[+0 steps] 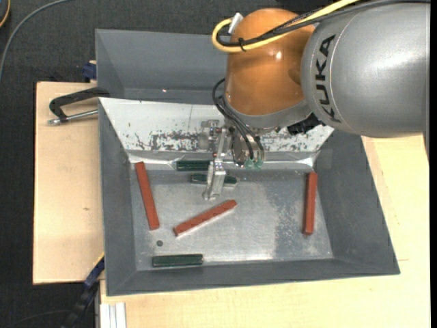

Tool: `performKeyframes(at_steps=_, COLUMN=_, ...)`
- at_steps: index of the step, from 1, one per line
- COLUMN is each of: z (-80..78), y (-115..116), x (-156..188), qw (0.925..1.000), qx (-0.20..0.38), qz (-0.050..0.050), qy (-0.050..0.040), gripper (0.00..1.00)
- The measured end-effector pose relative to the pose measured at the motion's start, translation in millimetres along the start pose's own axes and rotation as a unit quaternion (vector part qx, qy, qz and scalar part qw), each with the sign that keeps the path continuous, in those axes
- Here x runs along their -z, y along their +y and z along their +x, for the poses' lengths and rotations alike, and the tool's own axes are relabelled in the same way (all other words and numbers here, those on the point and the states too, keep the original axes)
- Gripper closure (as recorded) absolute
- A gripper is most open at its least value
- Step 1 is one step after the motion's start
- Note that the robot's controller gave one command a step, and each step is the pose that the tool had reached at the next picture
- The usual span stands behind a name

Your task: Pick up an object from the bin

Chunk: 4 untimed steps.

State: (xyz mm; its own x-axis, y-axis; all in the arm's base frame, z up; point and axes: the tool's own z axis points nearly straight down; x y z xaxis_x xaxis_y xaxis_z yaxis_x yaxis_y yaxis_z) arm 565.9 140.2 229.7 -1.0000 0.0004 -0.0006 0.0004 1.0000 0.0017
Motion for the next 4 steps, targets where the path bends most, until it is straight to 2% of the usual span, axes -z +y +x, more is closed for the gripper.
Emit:
performKeyframes(at_steps=1, z=47.9, y=-33.9, x=-78.3, qw=0.9999, qx=-0.009, qz=0.001, qy=0.0050, gripper=0.00)
performKeyframes(at_steps=2, z=44.2, y=-11.7, x=-159.4, qw=0.9876, qx=0.157, qz=0.000, qy=0.0016, gripper=0.00)
performKeyframes(at_steps=3, z=43.7, y=-11.7, x=-159.0, qw=0.9877, qx=0.157, qz=0.000, qy=0.0007, gripper=1.00)
performKeyframes(at_steps=4, z=-33.7, y=21.4, x=-34.2, qw=0.9798, qx=0.200, qz=-0.001, qy=-0.0094, gripper=1.00)
